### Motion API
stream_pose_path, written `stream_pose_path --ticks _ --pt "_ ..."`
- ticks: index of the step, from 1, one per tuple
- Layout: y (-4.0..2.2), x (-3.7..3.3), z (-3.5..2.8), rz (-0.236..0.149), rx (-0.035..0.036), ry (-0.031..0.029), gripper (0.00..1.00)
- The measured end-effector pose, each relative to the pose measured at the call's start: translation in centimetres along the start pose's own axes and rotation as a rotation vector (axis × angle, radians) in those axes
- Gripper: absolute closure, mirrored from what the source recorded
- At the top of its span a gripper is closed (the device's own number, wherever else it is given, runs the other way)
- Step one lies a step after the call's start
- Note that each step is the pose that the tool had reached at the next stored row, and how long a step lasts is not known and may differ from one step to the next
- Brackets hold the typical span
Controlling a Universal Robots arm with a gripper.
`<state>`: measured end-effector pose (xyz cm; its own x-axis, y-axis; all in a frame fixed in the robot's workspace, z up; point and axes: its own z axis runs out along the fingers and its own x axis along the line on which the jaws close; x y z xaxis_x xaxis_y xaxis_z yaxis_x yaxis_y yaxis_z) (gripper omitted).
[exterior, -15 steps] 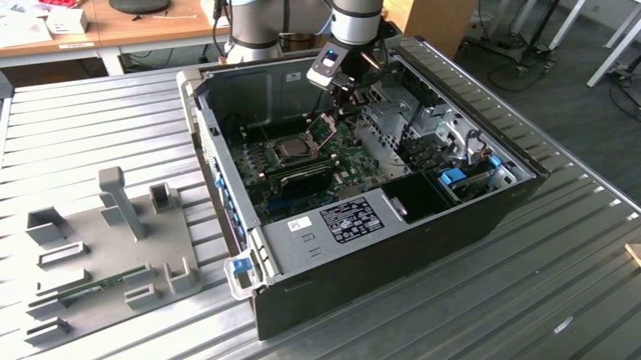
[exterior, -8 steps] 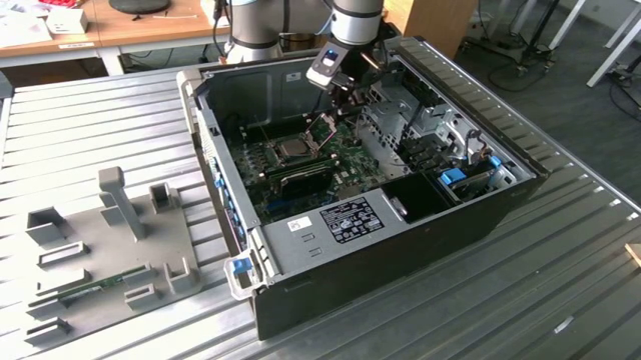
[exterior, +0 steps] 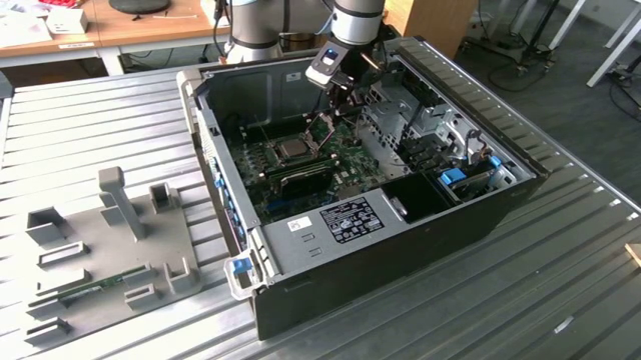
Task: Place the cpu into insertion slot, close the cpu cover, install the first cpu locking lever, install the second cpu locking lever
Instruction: 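Close the cpu cover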
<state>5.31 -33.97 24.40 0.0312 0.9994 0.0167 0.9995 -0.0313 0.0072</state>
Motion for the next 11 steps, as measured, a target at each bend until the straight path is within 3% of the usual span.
stream_pose_path --ticks 4,11 --pt "-0.34 0.0 0.01 0.0 -0.0001 0.0002 0.9" --pt "-3.11 -0.1 0.02 0.0 -0.0047 0.0001 0.9"
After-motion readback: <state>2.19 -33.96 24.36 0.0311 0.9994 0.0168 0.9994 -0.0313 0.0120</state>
